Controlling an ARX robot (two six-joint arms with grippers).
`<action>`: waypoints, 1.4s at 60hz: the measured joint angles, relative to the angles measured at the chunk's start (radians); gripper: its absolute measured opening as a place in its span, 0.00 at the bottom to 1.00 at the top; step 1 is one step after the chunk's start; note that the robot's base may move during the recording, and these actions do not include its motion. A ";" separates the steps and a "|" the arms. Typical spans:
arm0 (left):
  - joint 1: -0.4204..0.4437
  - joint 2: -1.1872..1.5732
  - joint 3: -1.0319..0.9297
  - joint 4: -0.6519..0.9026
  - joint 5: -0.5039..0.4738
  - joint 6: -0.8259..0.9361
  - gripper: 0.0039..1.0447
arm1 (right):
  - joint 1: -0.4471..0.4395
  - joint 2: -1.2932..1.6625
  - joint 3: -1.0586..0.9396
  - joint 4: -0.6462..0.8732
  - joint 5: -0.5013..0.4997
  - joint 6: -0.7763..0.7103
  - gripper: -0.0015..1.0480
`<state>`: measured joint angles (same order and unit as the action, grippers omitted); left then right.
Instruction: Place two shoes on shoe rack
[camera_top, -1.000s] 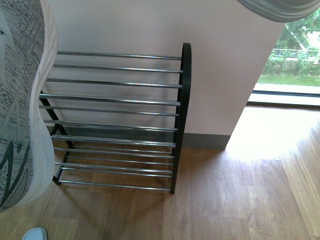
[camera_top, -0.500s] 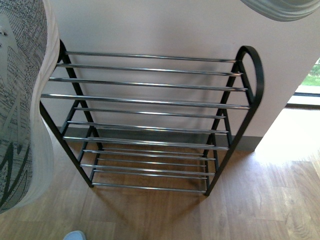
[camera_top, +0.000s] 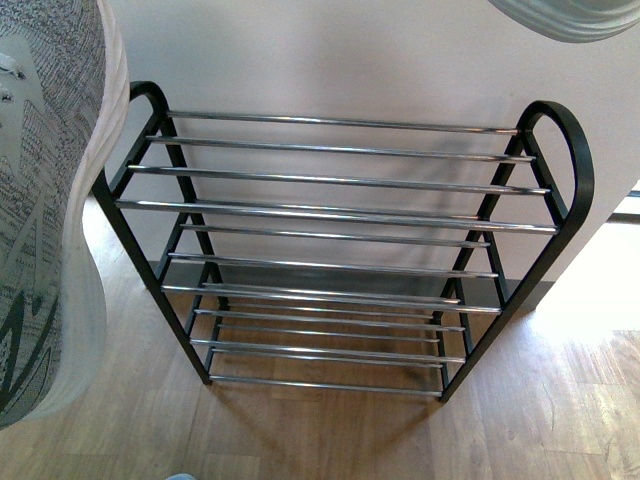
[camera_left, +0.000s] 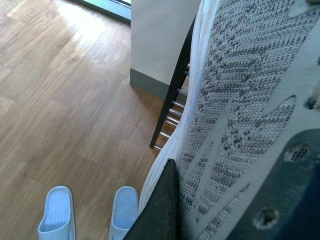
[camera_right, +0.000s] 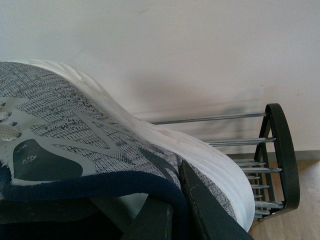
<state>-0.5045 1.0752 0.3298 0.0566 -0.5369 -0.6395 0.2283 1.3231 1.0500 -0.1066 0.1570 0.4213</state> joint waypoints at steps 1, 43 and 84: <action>0.000 0.000 0.000 0.000 0.000 0.000 0.02 | 0.000 0.000 0.000 0.000 0.000 0.000 0.02; 0.000 0.000 0.000 0.000 -0.002 0.000 0.02 | 0.000 0.000 0.000 0.000 -0.002 0.000 0.02; -0.002 0.000 0.000 0.000 -0.003 0.000 0.02 | 0.168 0.215 0.223 -0.072 0.313 0.059 0.02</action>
<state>-0.5060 1.0752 0.3302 0.0566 -0.5396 -0.6395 0.3962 1.5383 1.2728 -0.1783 0.4702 0.4805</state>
